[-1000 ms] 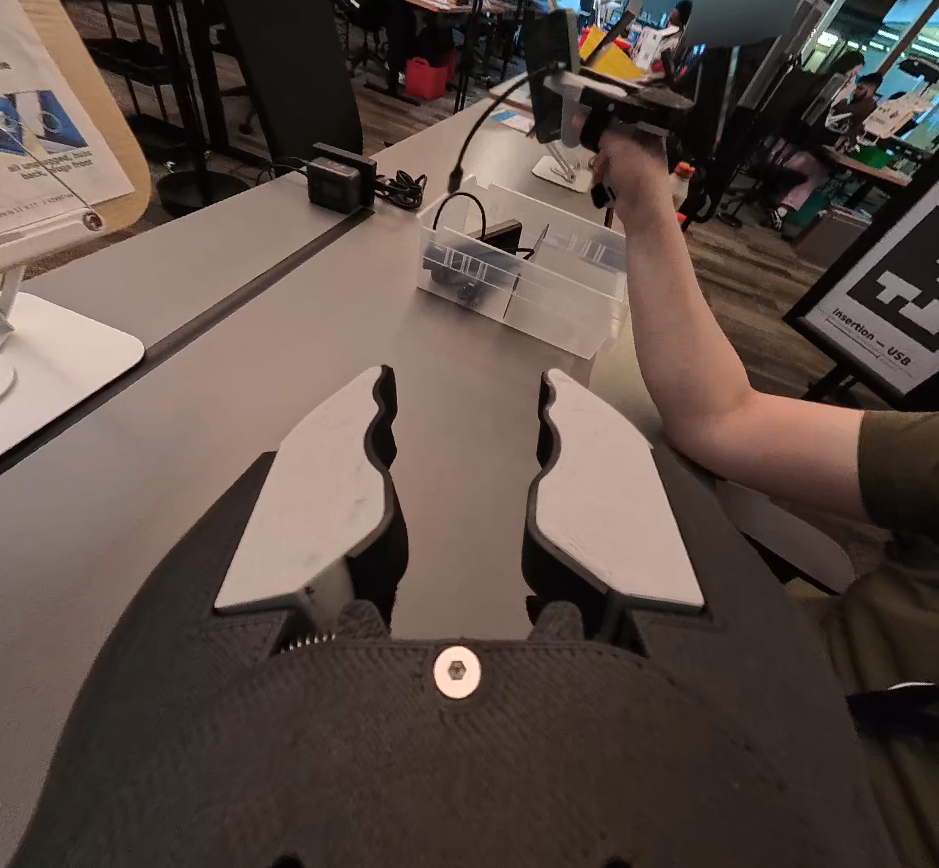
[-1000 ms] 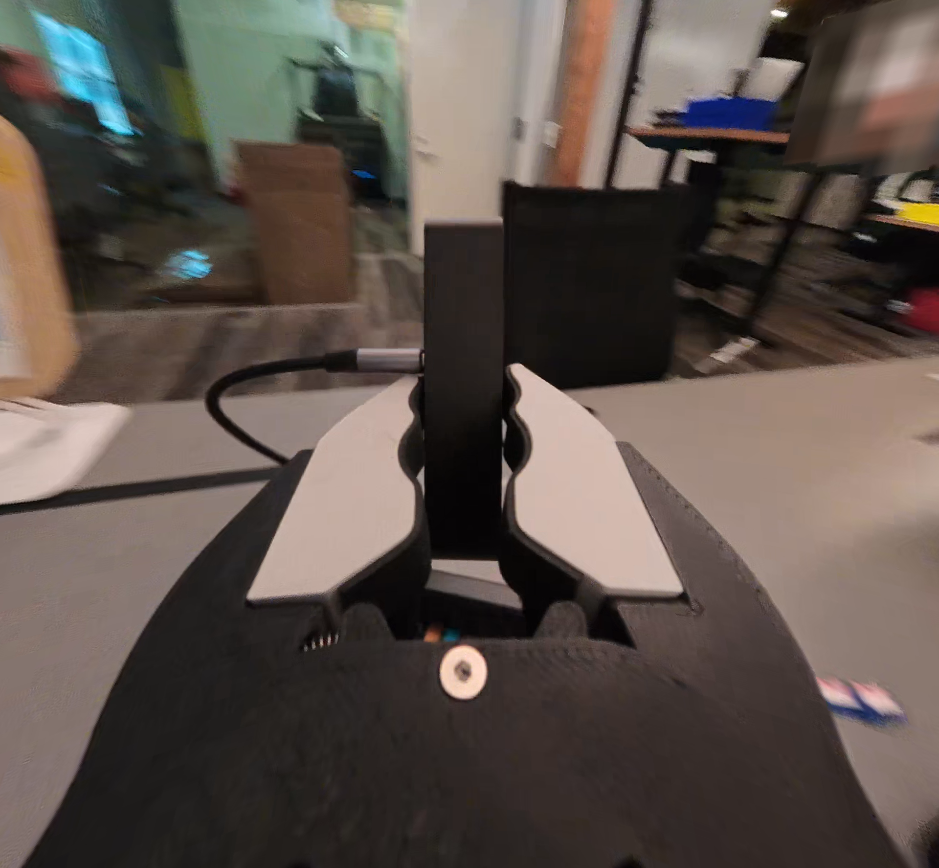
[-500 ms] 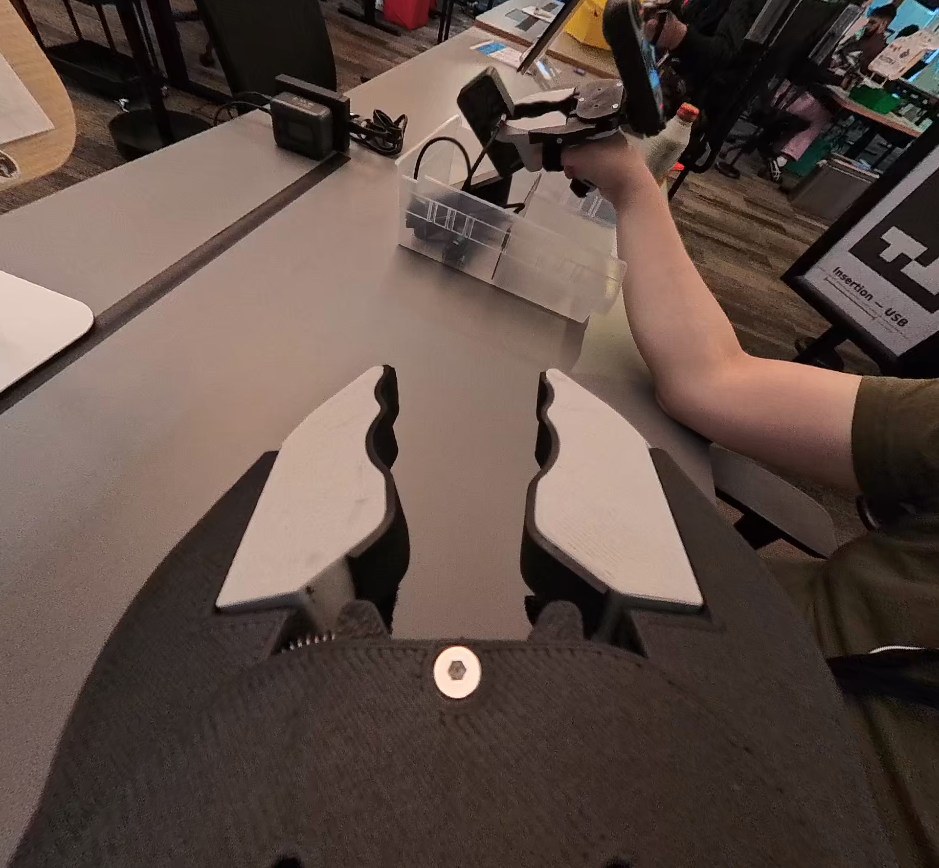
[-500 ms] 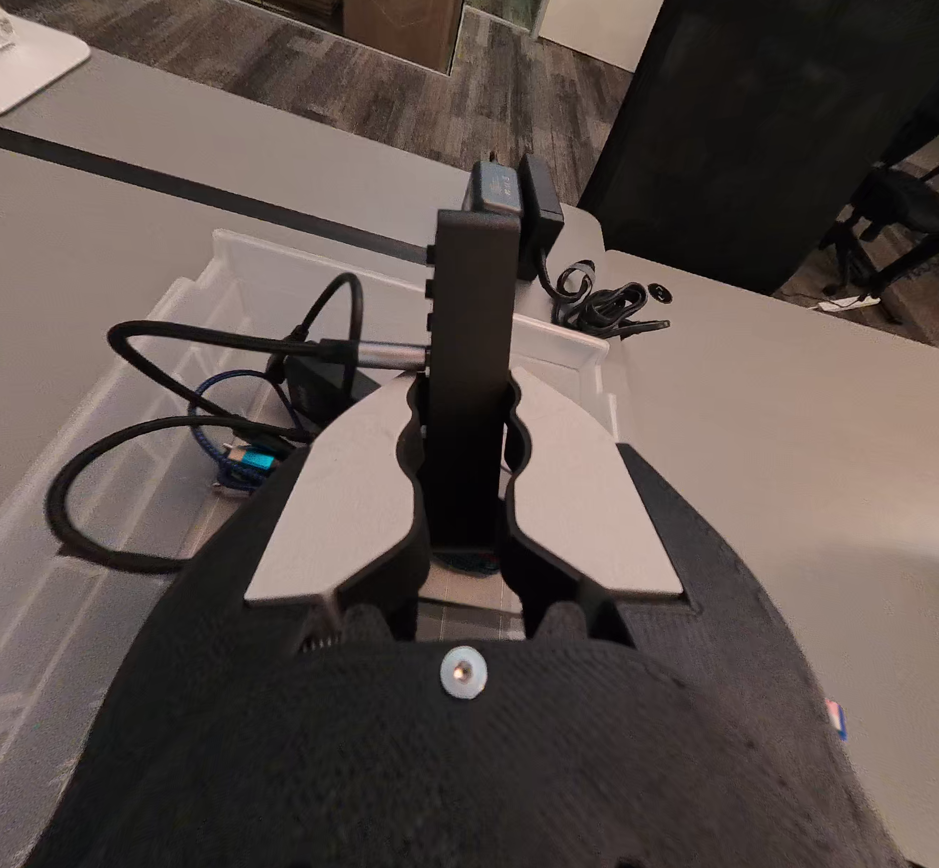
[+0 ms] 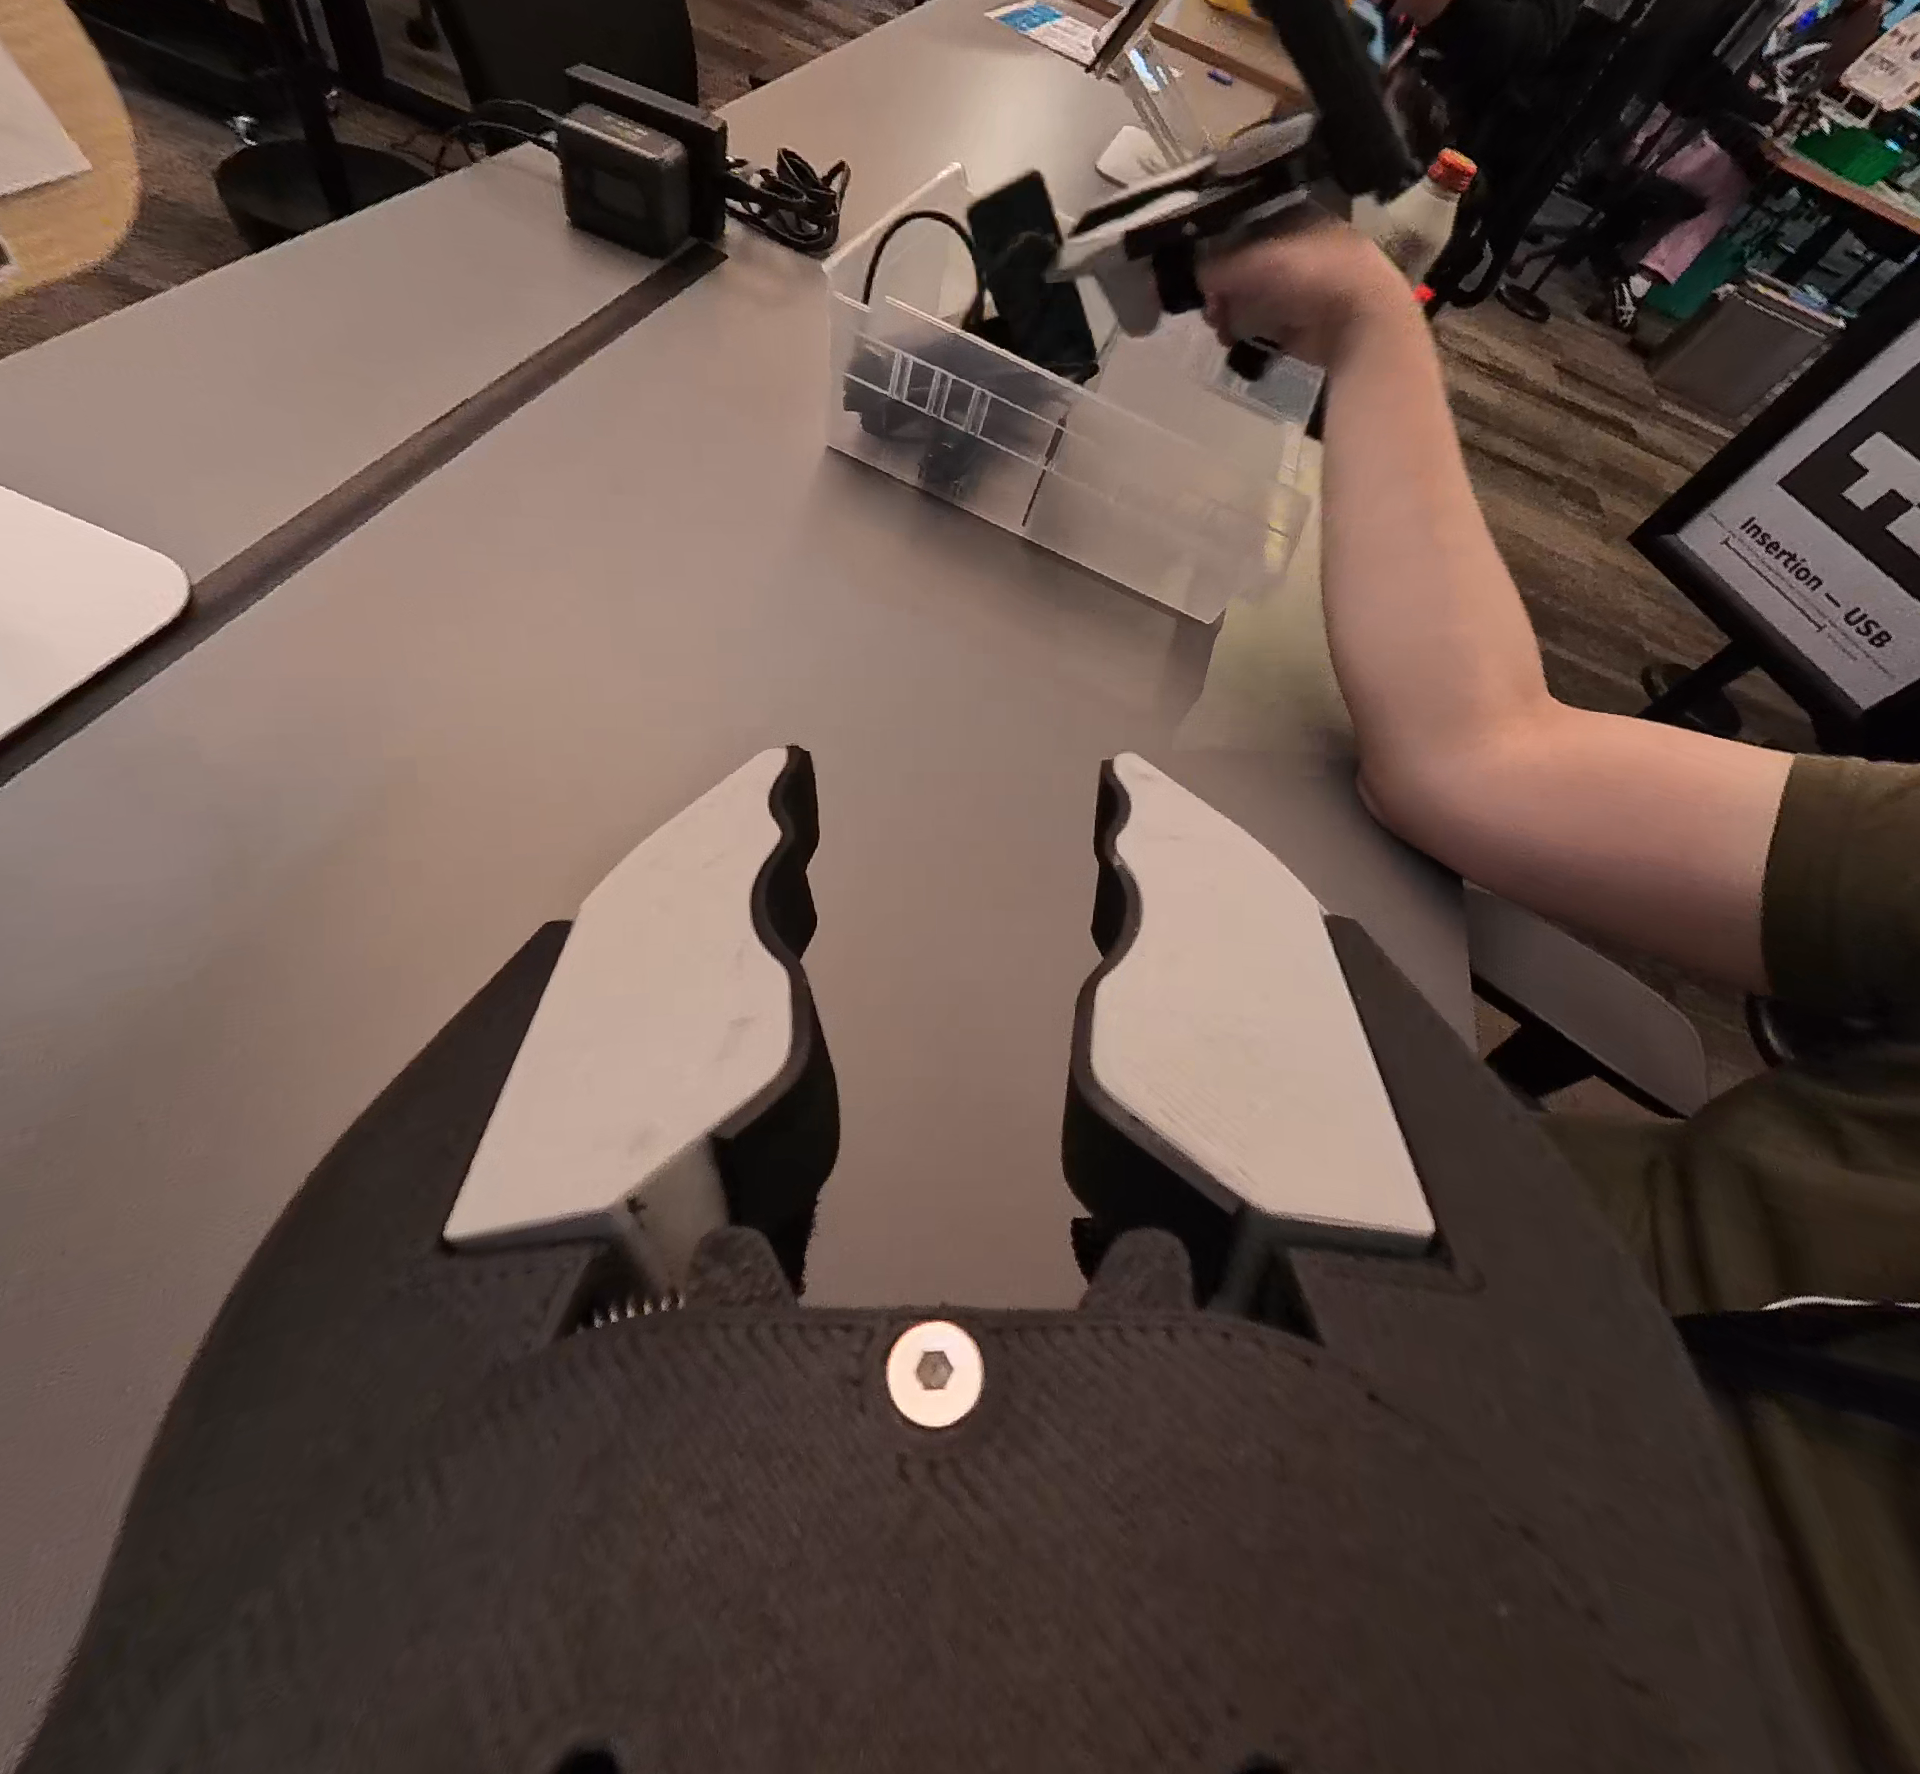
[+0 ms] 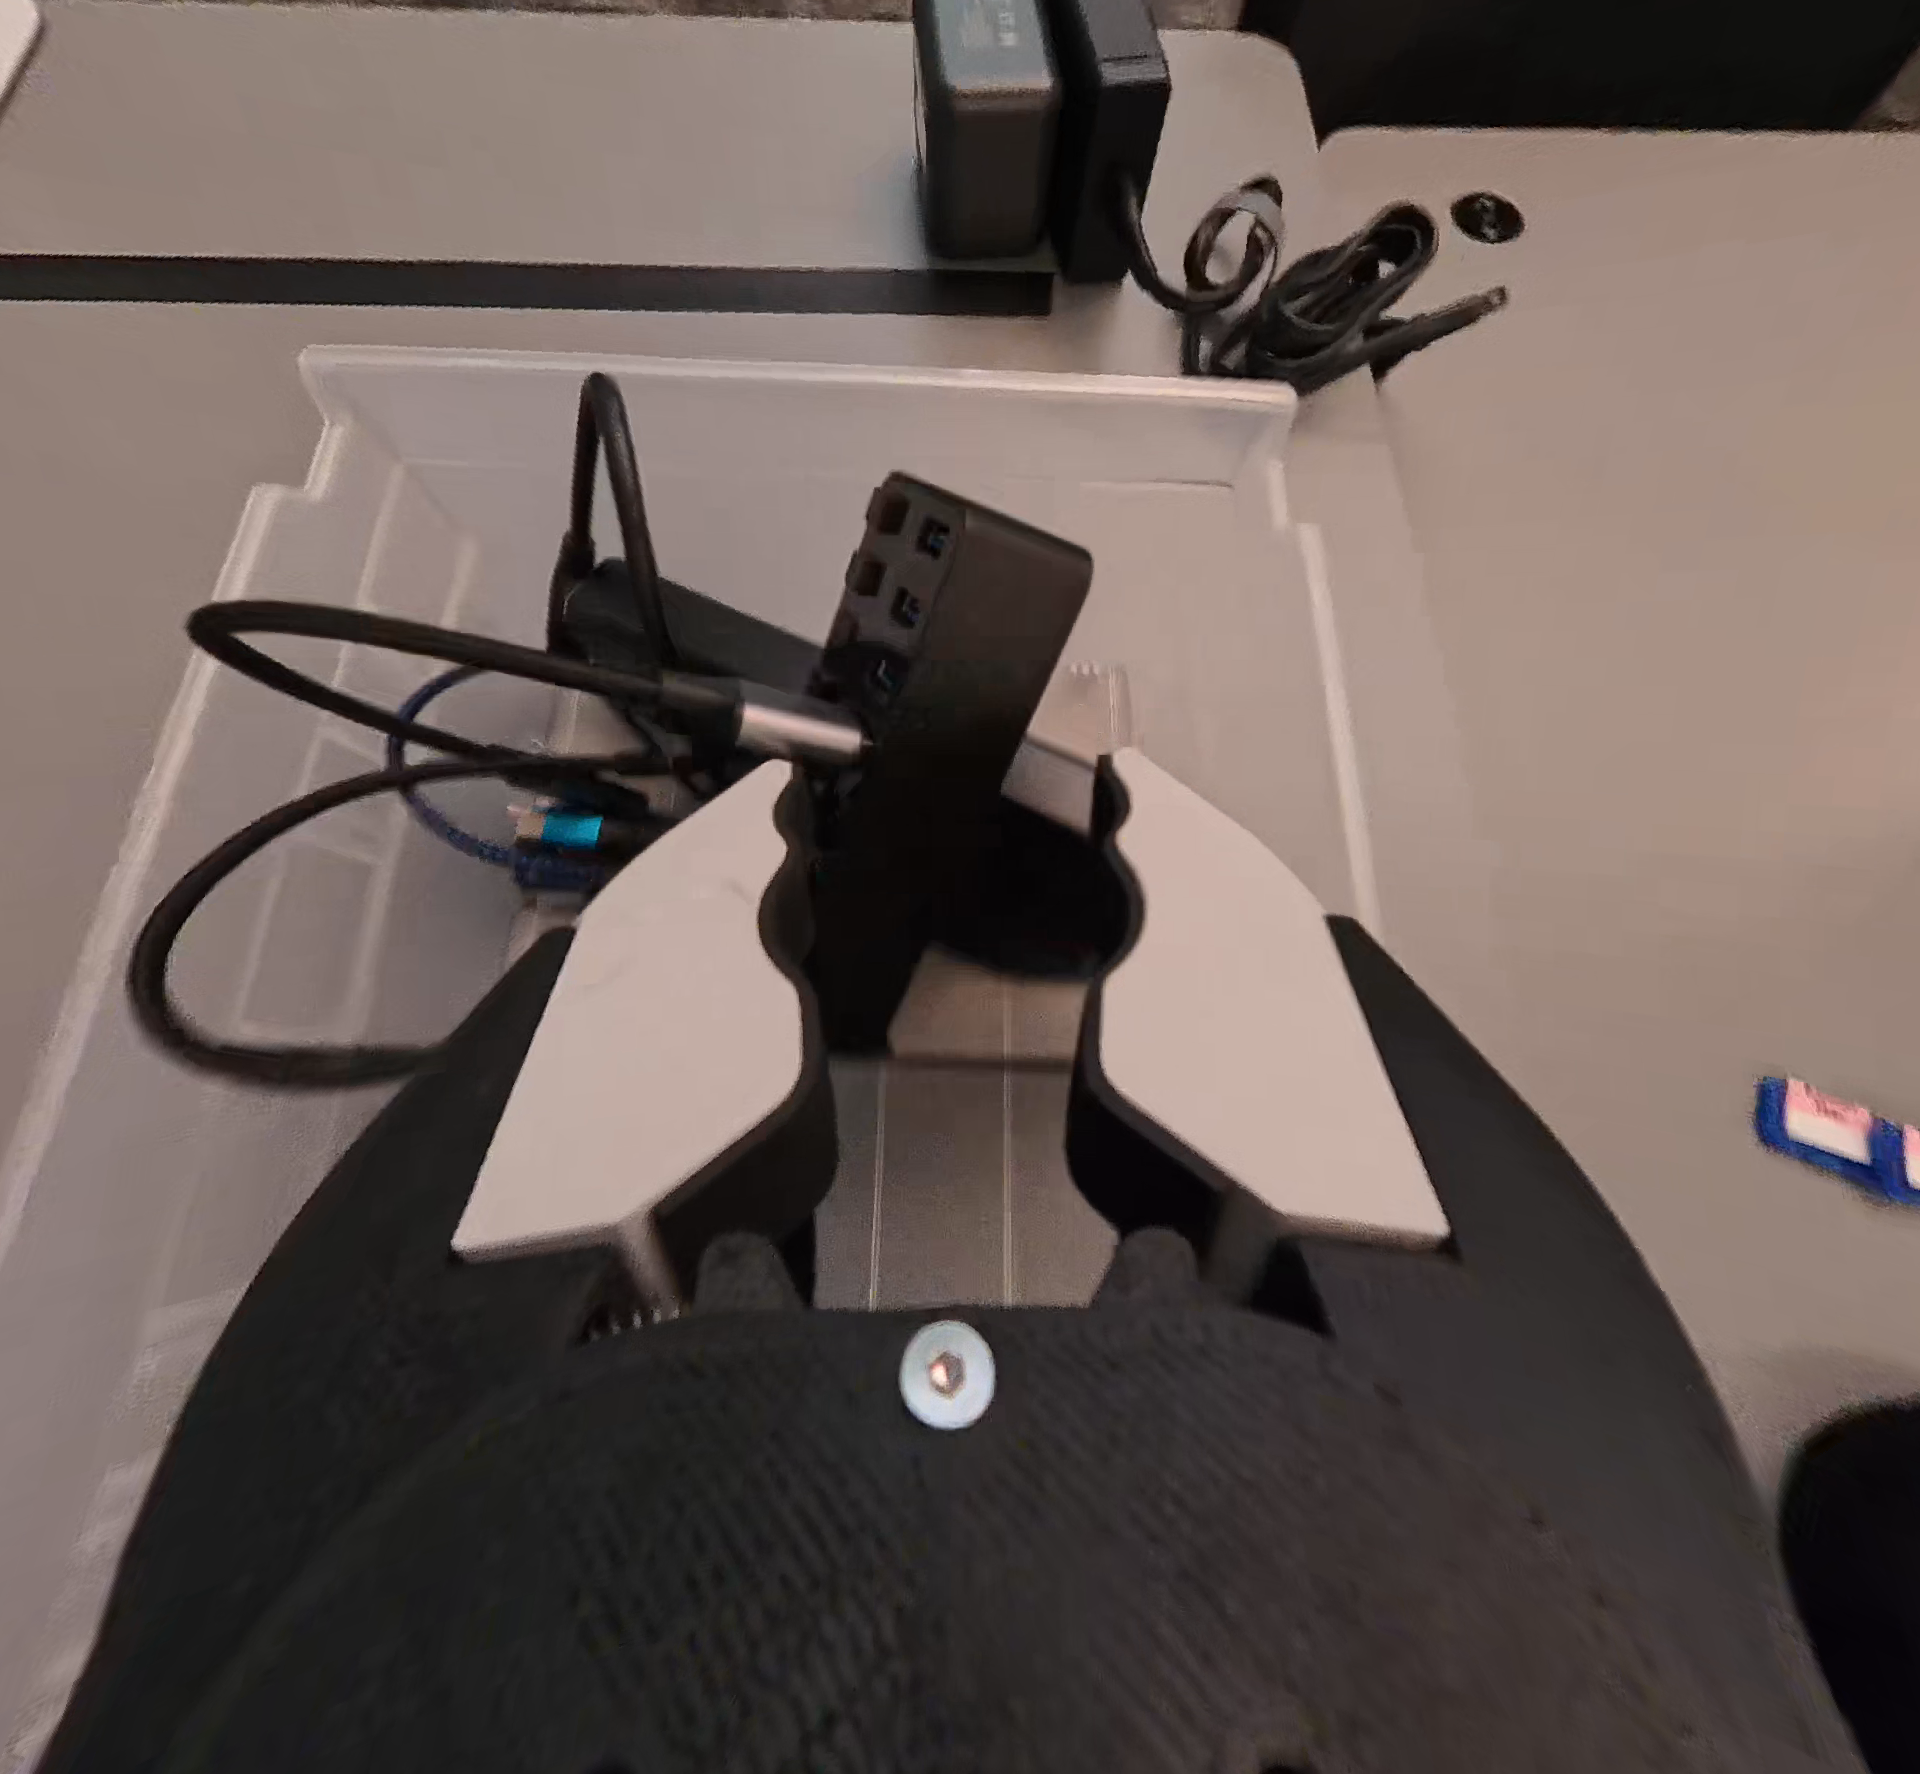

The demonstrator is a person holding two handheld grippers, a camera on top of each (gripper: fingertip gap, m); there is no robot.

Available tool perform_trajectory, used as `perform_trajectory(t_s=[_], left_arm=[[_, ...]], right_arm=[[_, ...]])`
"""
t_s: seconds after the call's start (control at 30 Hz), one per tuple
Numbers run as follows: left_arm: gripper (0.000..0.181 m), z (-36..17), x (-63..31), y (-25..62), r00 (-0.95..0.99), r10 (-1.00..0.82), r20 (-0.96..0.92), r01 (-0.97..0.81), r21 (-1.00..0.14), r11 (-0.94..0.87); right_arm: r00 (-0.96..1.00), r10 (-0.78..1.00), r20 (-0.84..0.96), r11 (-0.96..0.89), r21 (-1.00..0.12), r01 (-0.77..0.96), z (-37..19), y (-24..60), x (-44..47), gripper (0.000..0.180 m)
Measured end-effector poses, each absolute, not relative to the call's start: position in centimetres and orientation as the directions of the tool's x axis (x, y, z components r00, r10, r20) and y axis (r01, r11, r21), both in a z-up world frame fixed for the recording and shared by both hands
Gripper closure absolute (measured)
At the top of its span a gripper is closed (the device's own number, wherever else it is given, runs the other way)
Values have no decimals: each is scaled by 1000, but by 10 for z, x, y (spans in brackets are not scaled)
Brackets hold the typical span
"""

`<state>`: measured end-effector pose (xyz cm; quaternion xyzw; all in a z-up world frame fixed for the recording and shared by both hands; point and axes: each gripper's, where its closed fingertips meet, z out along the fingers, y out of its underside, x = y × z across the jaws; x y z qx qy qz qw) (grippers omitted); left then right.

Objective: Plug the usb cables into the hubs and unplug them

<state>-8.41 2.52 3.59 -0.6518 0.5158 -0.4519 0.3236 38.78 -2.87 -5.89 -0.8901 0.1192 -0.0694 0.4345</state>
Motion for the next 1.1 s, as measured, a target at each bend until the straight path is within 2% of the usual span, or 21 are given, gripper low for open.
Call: perform_trajectory(t_s=[0.17, 0.27, 0.33, 0.47, 0.57, 0.67, 0.83, 1.0, 1.1], left_arm=[[130, 55, -116, 49, 206, -956, 210, -329, -905, -270], [128, 76, -154, 76, 405, -908, 106, -279, -931, -233], [125, 91, -185, 91, 531, -846, 47, -240, -949, -203], [108, 112, -254, 109, 726, -688, 5, -171, -967, -188], [102, 115, -307, 113, 826, -564, 3, -145, -965, -218], [101, 106, -365, 116, 919, -394, -23, -151, -944, -295], [103, 50, -451, 114, 988, -139, -63, -133, -803, -581], [103, -13, -501, 121, 1000, -25, 4, -16, -642, -766], [107, -47, -515, 123, 1000, -19, 21, -4, -545, -839]], right_arm=[[937, -334, -99, -550, -787, -279, -35, -74, 383, 129], [866, -488, -108, -405, -851, -334, -16, -100, 418, 128], [794, -579, -187, -288, -864, -413, -16, -113, 444, 137], [765, -544, -344, -454, -647, -613, -80, -115, 429, 144], [786, -541, -299, -542, -592, -597, -94, -112, 423, 143], [782, -550, -293, -582, -537, -610, -99, -111, 413, 155], [752, -594, -285, -630, -417, -655, -106, -113, 394, 170], [855, -473, -215, -783, -343, -519, -107, -102, 360, 174], [906, -388, -170, -847, -323, -423, -107, -89, 341, 173]])
